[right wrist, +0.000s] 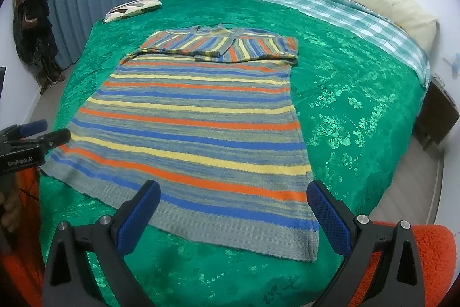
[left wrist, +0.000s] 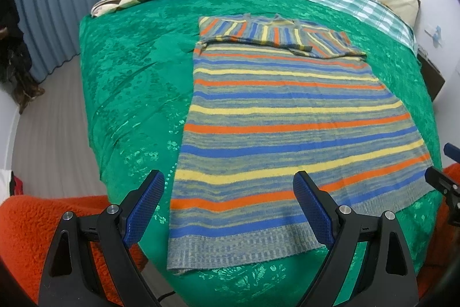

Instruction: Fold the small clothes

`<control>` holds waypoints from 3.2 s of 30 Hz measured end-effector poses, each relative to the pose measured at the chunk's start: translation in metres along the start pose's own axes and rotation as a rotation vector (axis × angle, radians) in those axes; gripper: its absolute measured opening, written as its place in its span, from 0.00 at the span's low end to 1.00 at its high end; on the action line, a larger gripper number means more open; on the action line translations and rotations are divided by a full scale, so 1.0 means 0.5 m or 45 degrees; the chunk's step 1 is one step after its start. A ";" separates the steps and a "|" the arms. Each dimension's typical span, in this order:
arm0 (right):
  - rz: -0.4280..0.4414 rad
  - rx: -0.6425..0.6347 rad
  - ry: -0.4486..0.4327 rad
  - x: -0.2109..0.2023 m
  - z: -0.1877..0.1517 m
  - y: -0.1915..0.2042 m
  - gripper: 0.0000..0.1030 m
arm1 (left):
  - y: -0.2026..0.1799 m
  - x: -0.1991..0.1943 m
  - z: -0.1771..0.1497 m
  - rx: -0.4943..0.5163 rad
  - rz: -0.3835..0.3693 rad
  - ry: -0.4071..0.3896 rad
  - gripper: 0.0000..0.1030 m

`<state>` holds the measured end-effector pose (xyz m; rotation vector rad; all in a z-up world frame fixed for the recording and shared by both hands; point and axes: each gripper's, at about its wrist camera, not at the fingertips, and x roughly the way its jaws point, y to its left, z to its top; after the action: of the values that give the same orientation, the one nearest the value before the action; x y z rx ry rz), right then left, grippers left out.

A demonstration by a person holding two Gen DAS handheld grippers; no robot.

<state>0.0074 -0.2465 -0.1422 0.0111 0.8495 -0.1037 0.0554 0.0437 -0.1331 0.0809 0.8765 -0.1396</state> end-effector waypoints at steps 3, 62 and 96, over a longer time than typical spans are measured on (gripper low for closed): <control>0.000 0.004 0.003 0.002 -0.001 -0.003 0.98 | -0.001 0.001 0.000 0.000 0.000 0.004 0.89; 0.437 0.269 0.596 0.106 -0.002 -0.219 0.04 | 0.040 0.038 -0.022 0.080 -0.241 0.437 0.03; 0.576 0.943 0.212 0.673 0.599 -0.473 0.31 | 0.247 0.582 0.694 -0.604 -0.209 0.191 0.48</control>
<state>0.4297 -0.5266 -0.1893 0.9127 0.9155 0.0143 0.5219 0.0954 -0.1343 -0.4291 1.0454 -0.0764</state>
